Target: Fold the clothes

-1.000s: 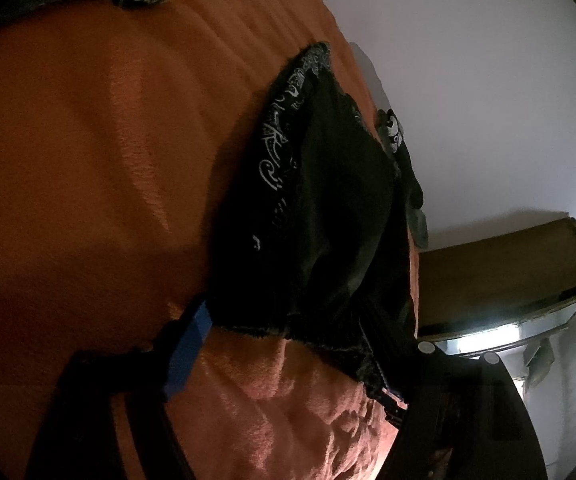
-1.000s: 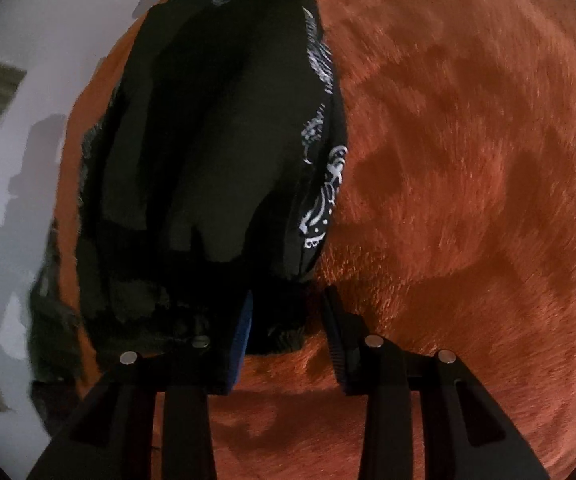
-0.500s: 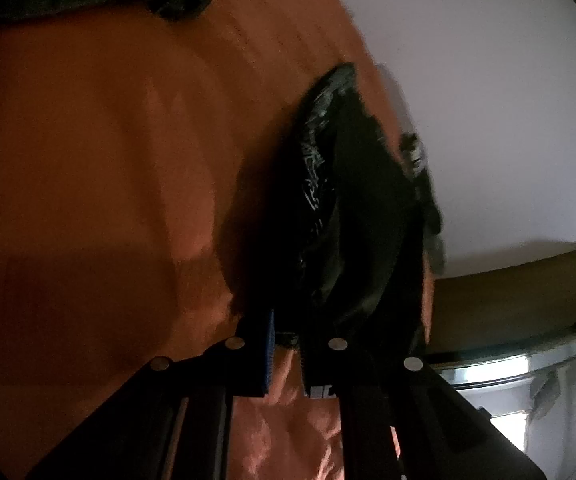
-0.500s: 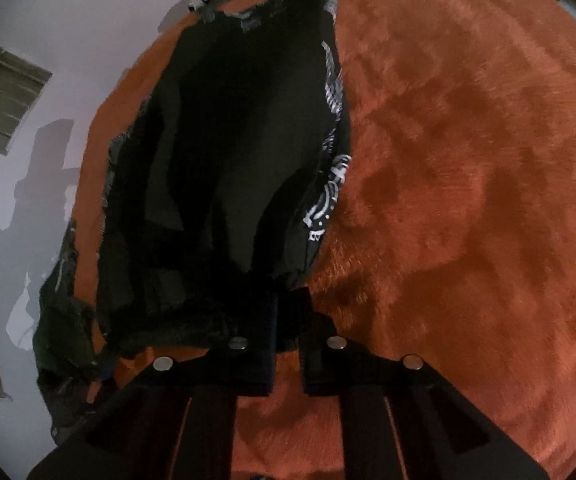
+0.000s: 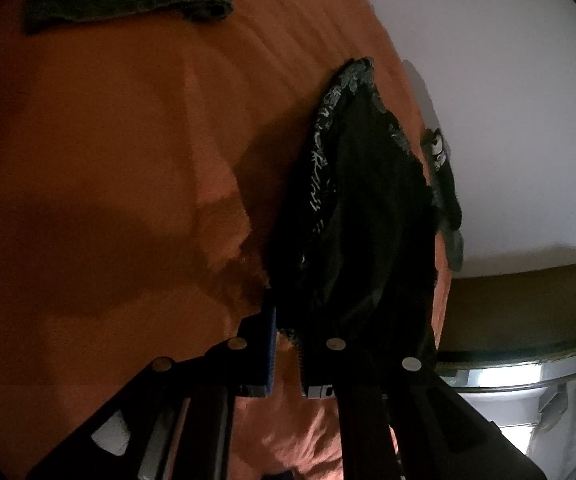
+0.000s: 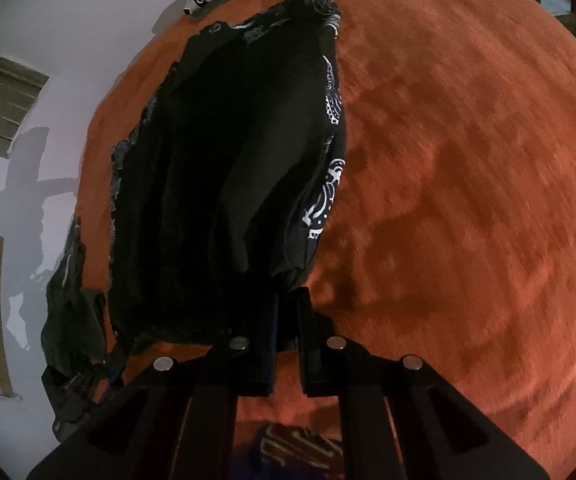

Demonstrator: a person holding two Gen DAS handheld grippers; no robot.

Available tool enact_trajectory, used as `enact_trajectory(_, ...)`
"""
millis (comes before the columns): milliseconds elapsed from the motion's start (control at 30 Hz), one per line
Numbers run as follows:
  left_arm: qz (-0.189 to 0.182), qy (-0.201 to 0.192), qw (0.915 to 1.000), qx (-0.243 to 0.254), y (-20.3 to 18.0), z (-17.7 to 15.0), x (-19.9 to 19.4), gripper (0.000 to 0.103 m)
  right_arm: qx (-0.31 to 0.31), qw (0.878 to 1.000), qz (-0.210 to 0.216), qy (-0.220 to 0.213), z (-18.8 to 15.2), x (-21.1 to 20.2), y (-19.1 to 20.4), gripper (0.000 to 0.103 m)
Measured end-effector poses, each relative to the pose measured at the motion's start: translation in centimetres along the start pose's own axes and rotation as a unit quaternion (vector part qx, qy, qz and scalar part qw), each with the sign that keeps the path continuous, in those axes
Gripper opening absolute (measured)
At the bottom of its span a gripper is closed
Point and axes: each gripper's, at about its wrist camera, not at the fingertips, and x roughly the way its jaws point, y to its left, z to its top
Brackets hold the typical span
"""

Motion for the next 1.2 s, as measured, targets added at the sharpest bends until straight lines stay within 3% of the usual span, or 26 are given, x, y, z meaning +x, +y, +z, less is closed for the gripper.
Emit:
enact_trajectory(233,0.029,0.022,0.9993,0.002,0.6,-1.4,0.8,0.009,0.018,0.999,-0.027,0.010,0.5,1.1,-1.5,0.007)
enact_trajectory(367,0.034,0.014,0.9993,-0.003,1.0,-1.7,1.3,0.009,0.022,0.999,-0.033,0.016,1.6,2.2,-1.4,0.007)
enact_trajectory(500,0.039,0.004,0.9991,0.014,-0.3,-1.8,0.4,0.009,0.017,1.000,-0.024,0.005,2.5,1.4,-0.3,0.007)
enact_trajectory(567,0.056,0.005,0.9975,0.042,-1.1,-1.6,0.4,0.009,0.003,0.999,-0.033,0.002,3.0,1.6,0.2,0.007)
enact_trajectory(633,0.064,0.008,0.9972,0.037,-0.5,-1.9,0.8,0.009,0.006,0.999,-0.043,0.011,3.6,2.5,0.1,0.007)
enact_trajectory(833,0.084,-0.008,0.9960,0.031,-0.5,-2.1,0.0,0.018,0.000,0.999,-0.047,0.018,5.7,3.0,0.3,0.013)
enact_trajectory(867,0.094,-0.017,0.9948,0.035,-1.0,-2.0,-0.5,0.021,-0.001,0.999,-0.047,0.019,6.1,3.0,0.4,0.017)
enact_trajectory(933,0.152,-0.036,0.9856,0.064,-2.5,-2.0,-1.5,0.052,0.000,0.999,-0.045,0.021,6.8,3.0,0.3,0.022)
enact_trajectory(1000,0.208,-0.061,0.9714,0.098,-4.2,-2.2,-2.6,0.055,0.019,0.999,-0.034,0.024,7.6,3.0,-0.3,0.025)
enact_trajectory(1067,0.211,-0.089,0.9661,0.120,-5.5,-2.4,-4.1,0.055,0.036,0.999,-0.023,0.023,8.5,2.7,-1.2,0.025)
enact_trajectory(1200,0.194,-0.092,0.9626,0.165,-8.2,-3.5,-5.5,0.056,0.034,0.999,-0.032,0.019,9.8,1.9,-2.9,0.025)
